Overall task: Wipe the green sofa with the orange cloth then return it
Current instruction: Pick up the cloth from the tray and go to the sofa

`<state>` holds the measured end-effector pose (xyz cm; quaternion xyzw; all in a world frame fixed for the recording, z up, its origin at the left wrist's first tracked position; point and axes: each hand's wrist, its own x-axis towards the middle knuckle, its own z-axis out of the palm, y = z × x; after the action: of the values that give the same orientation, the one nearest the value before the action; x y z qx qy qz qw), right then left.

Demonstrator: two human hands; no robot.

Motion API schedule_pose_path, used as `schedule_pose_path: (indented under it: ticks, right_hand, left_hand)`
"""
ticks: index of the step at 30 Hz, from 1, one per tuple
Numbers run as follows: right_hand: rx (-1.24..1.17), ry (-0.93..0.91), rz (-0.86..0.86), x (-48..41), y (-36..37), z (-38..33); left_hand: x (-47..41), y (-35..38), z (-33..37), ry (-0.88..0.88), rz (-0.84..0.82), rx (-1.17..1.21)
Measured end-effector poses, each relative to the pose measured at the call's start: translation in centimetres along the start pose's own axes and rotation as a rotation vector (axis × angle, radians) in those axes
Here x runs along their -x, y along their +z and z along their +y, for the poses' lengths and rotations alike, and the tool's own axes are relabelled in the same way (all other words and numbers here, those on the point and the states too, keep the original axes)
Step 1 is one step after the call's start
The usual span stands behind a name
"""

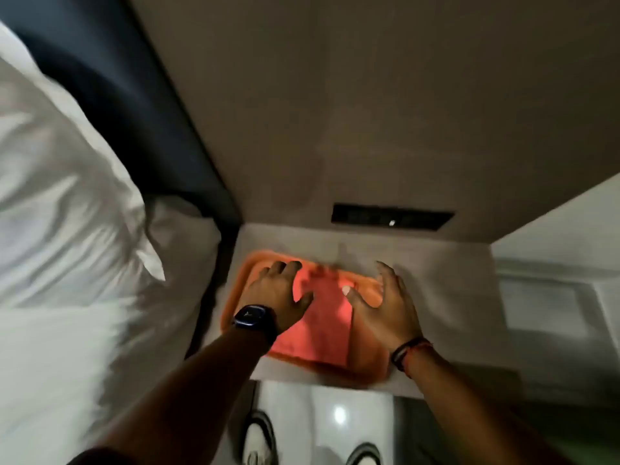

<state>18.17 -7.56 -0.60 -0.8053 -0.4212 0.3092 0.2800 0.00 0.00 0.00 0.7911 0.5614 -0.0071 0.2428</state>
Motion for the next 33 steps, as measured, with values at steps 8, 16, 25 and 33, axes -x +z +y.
schedule_pose_path:
  ticks: [8,16,25,33]
  right_hand:
    - [-0.062,0.309,0.033,-1.7,11.6,10.2]
    - [-0.256,0.571,-0.014,-4.3,13.7,9.9]
    - [-0.622,0.44,-0.1,-2.0,10.4,7.2]
    - [-0.817,0.188,0.202,7.1,-5.9,4.8]
  left_hand:
    - [-2.3,13.0,-5.9,-0.524,-0.195,0.182]
    - [-5.1,14.6,-7.5,-0.866,-0.021,0.597]
    - [-4.2,12.0,-5.9,-0.588,-0.174,0.735]
    - [1.4,5.7,8.2,-0.14,-0.293,0.945]
